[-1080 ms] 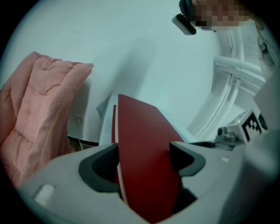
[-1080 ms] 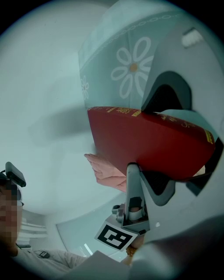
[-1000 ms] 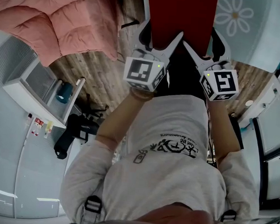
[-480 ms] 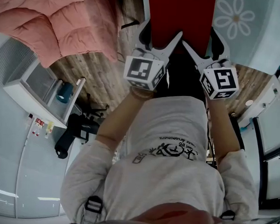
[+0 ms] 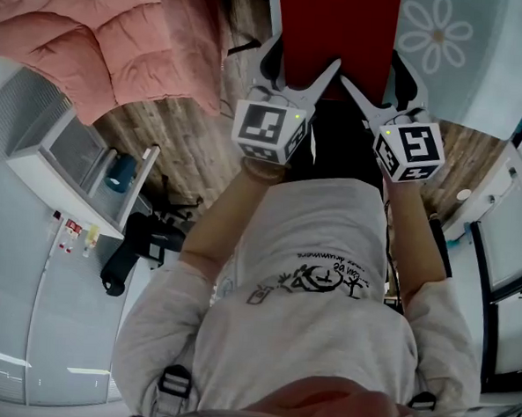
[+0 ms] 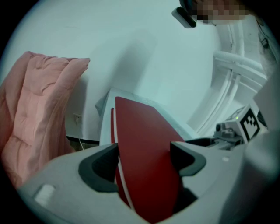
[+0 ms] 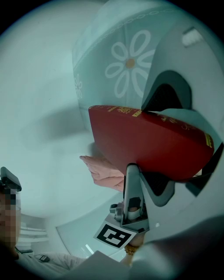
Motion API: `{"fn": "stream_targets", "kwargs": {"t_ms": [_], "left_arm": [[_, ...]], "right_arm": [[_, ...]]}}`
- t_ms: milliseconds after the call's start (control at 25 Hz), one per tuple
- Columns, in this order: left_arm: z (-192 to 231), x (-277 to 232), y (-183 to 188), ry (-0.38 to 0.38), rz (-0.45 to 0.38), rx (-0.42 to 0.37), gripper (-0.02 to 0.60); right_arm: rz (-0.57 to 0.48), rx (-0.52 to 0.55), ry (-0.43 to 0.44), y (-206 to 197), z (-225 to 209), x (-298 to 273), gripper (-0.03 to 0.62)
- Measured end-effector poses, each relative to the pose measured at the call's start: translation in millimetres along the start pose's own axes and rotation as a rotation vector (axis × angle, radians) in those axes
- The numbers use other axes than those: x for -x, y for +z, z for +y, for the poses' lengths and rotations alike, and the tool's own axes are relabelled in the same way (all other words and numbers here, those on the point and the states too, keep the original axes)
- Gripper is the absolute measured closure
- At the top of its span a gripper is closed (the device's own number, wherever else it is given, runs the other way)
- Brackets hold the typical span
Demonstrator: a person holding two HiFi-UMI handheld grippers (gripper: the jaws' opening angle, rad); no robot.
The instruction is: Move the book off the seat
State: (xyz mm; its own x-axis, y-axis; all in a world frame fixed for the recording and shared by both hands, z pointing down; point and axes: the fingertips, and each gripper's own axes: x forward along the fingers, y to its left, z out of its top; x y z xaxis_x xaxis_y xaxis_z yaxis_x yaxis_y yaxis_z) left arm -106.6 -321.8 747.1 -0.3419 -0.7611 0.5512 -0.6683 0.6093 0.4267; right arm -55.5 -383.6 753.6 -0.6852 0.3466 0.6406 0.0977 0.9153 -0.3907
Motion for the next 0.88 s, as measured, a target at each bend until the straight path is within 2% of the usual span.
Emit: {"fn": "stream_targets", "kwargs": {"t_ms": [360, 680, 880], "left_arm": [[-5.6, 17.0, 7.1, 0.006, 0.022, -0.05, 0.21], [-15.5, 46.1, 40.2, 0.029, -0.018, -0.065, 0.241], [-33.7, 63.4, 73.1, 0.011, -0.06, -0.101, 0.276]], "right_arm": [[-0.023, 0.083, -0.031, 20.0, 3.0, 16.9, 0.182], [-0.08, 0.144, -0.024, 58.3, 20.0, 45.3, 0.263], [-0.125, 0.18, -0.006, 85.5, 34.9, 67.0, 0.327]]}}
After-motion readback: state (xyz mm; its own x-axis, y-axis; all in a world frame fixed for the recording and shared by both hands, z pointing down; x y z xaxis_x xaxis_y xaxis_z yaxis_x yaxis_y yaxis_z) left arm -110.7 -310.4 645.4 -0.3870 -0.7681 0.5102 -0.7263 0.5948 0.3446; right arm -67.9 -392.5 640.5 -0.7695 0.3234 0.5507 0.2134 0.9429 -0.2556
